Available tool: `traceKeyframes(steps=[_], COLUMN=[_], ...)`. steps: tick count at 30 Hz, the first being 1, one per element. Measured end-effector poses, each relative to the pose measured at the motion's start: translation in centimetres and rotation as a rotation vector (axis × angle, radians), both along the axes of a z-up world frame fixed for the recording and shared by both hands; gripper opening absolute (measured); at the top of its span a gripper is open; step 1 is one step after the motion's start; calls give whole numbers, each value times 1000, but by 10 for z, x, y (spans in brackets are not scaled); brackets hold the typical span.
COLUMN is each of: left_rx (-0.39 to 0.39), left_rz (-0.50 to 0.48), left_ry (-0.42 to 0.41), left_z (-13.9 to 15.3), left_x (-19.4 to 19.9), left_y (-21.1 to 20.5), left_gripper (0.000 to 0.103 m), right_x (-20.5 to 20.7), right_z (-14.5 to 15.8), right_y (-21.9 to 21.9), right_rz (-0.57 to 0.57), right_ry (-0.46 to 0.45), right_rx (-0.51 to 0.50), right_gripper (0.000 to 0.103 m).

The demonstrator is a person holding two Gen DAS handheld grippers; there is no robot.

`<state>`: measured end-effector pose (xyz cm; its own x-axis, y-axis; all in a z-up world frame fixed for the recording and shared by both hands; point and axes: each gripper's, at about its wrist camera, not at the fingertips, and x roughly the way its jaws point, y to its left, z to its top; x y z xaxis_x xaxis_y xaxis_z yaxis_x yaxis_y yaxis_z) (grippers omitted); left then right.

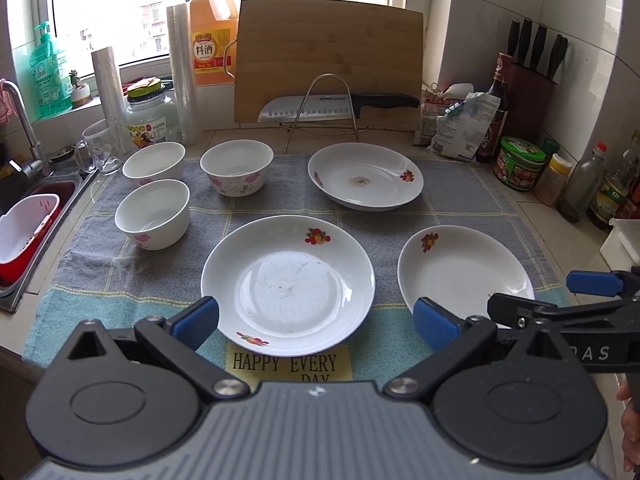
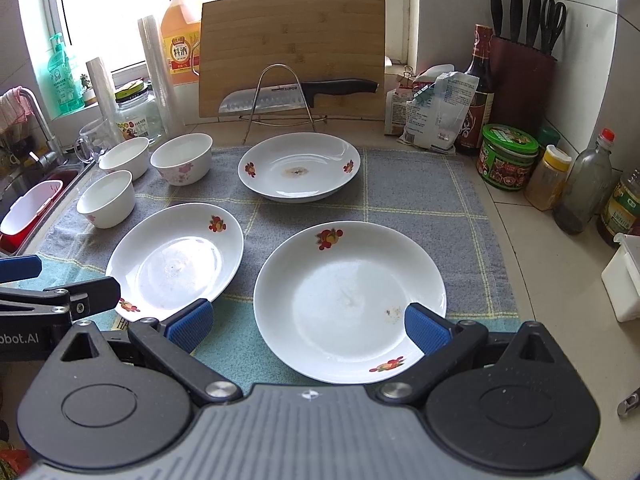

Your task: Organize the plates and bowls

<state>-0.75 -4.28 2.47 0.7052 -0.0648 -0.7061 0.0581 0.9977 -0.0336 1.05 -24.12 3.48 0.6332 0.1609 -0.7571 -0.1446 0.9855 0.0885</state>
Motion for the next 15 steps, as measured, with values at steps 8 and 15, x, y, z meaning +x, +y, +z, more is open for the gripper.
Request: traceKeyframes(steps=[8, 15], left_rx=[26, 15], left_rz=[-91, -135], left_ry=[-69, -76], left_z=[7, 4], left_x=[4, 21], left_y=[-22, -32], left_gripper=[102, 102], right_x=[-10, -20], right_z=[1, -9], right_y=[-25, -45], right_rz=[21, 37], right_ry=[-72, -120], right_rx=[33, 27], right_gripper=[103, 103])
